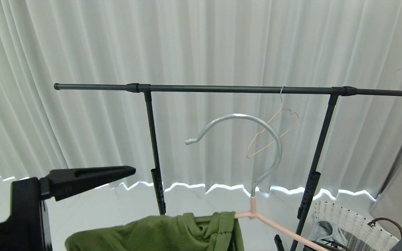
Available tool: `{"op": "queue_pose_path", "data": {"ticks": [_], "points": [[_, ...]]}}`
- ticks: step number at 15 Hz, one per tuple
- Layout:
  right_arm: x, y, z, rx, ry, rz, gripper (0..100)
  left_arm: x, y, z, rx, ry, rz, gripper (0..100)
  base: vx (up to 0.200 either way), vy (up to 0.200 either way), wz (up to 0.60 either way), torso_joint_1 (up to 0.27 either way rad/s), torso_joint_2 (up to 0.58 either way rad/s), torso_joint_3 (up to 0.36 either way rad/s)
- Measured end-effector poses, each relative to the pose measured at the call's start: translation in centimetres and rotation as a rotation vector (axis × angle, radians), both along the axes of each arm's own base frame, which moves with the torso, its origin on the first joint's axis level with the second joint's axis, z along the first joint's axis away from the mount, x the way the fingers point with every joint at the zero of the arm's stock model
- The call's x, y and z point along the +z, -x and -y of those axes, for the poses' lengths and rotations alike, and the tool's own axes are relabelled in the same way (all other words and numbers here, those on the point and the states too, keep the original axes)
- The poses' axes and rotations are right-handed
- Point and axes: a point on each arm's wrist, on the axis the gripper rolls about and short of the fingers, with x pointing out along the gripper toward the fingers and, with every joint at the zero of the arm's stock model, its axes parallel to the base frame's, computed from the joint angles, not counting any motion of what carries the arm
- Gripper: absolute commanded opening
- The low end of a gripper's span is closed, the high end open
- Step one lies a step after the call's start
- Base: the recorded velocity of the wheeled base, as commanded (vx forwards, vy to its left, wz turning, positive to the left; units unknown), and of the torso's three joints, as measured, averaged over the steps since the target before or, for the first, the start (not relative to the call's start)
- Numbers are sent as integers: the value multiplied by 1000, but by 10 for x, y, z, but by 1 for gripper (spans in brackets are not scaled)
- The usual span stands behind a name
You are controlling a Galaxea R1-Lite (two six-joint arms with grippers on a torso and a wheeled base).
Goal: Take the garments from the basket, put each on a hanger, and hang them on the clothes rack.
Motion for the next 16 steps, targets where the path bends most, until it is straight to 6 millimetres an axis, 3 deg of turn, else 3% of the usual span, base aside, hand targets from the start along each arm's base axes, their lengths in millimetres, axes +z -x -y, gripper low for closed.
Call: {"op": "queue_pose_path", "data": {"ticks": [10, 16], "points": [[-11, 16, 13, 112, 34, 19, 0, -32, 27, 4, -239, -92, -57, 100, 0, 0, 0, 0, 0, 0], [-13, 20, 14, 167, 57, 53, 0, -50, 30, 3, -282, -130, -118, 100, 0, 0, 0, 0, 0, 0]]}}
